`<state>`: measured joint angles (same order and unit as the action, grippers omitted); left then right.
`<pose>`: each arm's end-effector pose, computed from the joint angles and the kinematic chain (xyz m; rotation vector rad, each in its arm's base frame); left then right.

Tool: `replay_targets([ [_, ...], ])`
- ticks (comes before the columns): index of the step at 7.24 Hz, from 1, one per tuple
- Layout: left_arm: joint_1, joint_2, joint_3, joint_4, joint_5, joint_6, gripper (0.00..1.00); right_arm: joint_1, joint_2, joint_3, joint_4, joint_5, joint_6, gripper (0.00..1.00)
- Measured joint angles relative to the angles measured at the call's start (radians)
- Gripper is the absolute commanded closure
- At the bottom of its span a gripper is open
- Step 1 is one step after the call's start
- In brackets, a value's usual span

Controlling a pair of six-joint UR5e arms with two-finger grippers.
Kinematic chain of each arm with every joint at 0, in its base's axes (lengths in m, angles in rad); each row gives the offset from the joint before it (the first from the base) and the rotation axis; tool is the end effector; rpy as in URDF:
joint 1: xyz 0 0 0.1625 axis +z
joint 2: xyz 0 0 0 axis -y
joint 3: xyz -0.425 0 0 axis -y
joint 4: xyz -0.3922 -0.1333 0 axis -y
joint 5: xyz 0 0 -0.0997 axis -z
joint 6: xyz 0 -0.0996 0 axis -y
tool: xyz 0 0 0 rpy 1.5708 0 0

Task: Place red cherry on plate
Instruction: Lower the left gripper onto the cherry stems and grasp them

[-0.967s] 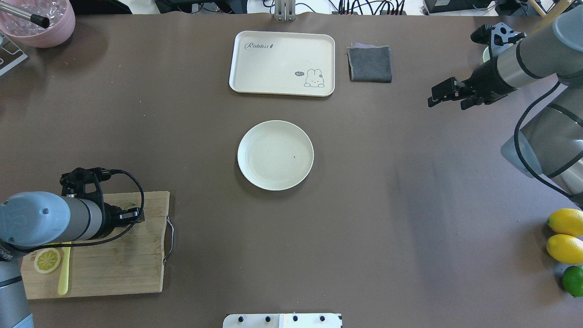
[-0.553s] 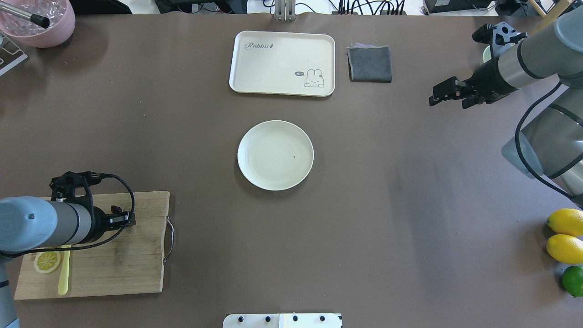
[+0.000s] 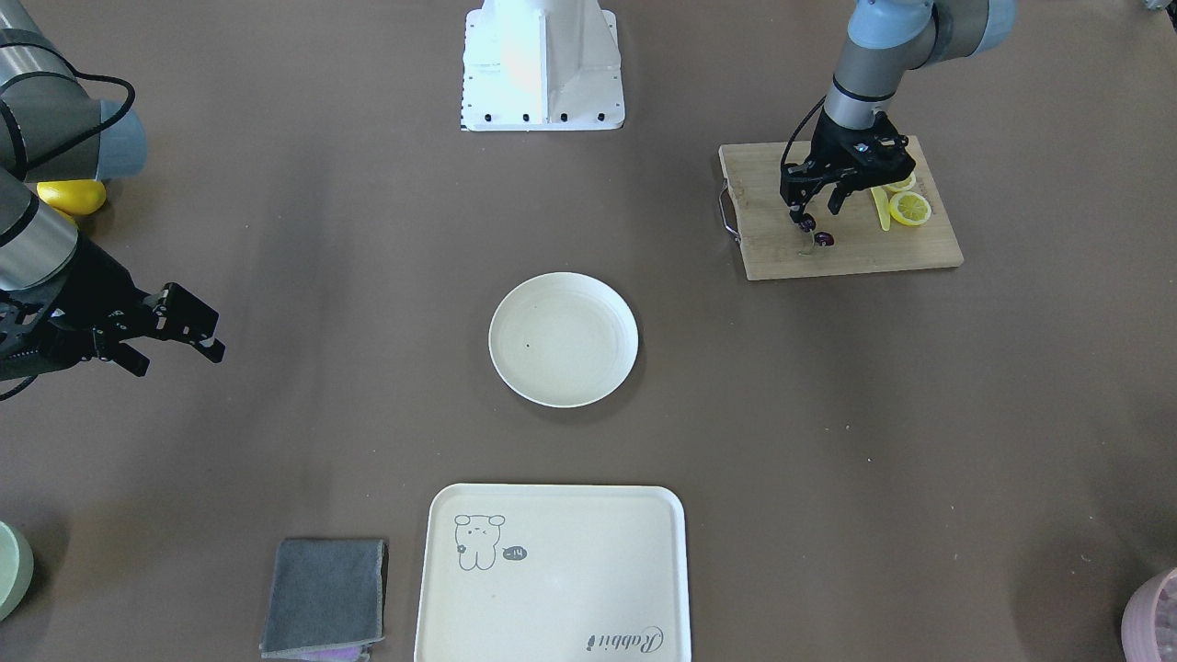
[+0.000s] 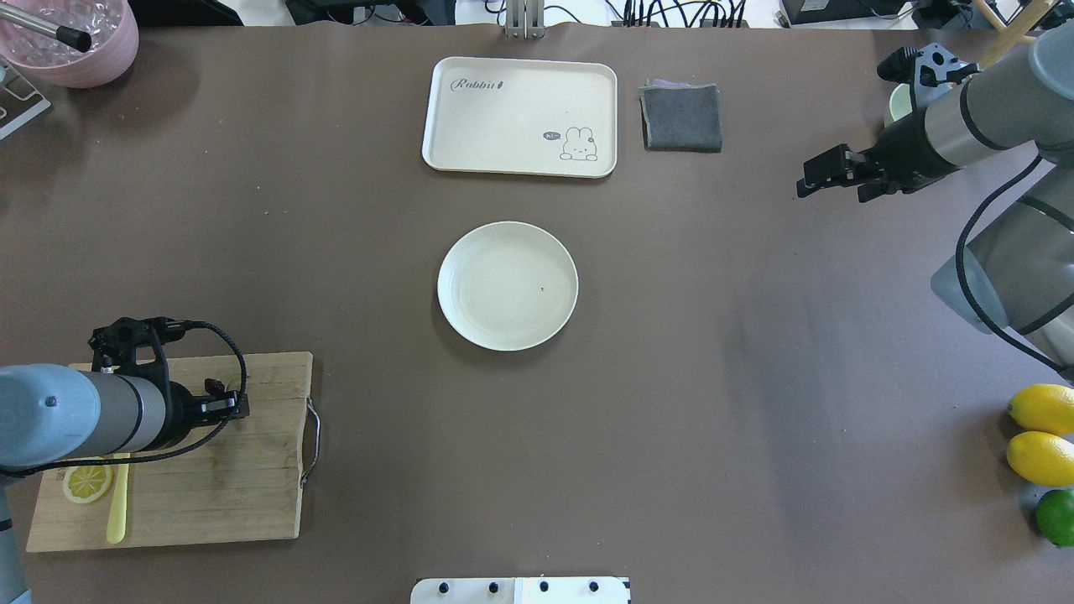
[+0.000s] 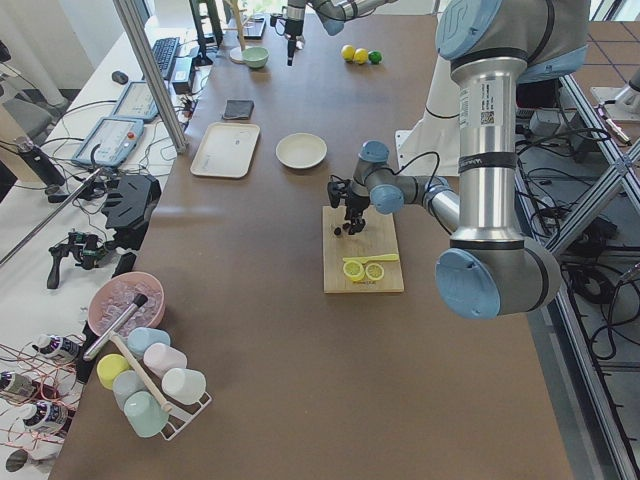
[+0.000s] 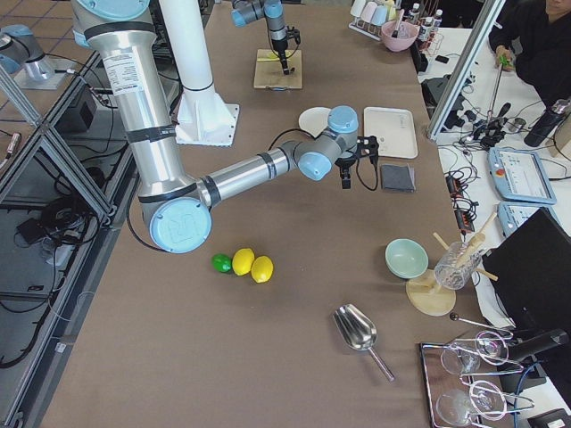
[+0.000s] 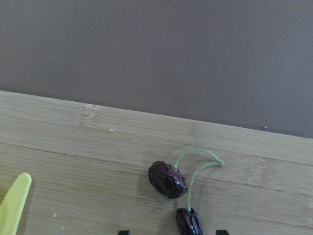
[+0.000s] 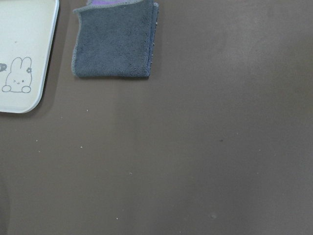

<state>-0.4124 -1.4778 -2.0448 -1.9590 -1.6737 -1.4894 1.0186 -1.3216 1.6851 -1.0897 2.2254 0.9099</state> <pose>0.3768 -0.2992 0.4417 0.0933 0.7716 -0.2747 -0.2511 -0.5461 0.4128 0.1946 -0.9973 0.0501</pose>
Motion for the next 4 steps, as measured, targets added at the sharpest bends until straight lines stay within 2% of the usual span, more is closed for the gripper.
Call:
replay_targets([
  [2, 0.005, -0.010, 0.006, 0.001, 0.002, 0.000, 0.33, 0.000, -0.011, 0.011, 0.001, -0.001, 0.000, 0.00],
  [3, 0.009, -0.014, 0.010, 0.002, 0.003, 0.001, 0.39, -0.001, -0.012, 0.012, 0.001, -0.001, 0.000, 0.00],
  [4, 0.012, -0.017, 0.013, 0.003, 0.004, 0.001, 0.52, -0.001, -0.012, 0.013, 0.001, -0.001, 0.000, 0.00],
])
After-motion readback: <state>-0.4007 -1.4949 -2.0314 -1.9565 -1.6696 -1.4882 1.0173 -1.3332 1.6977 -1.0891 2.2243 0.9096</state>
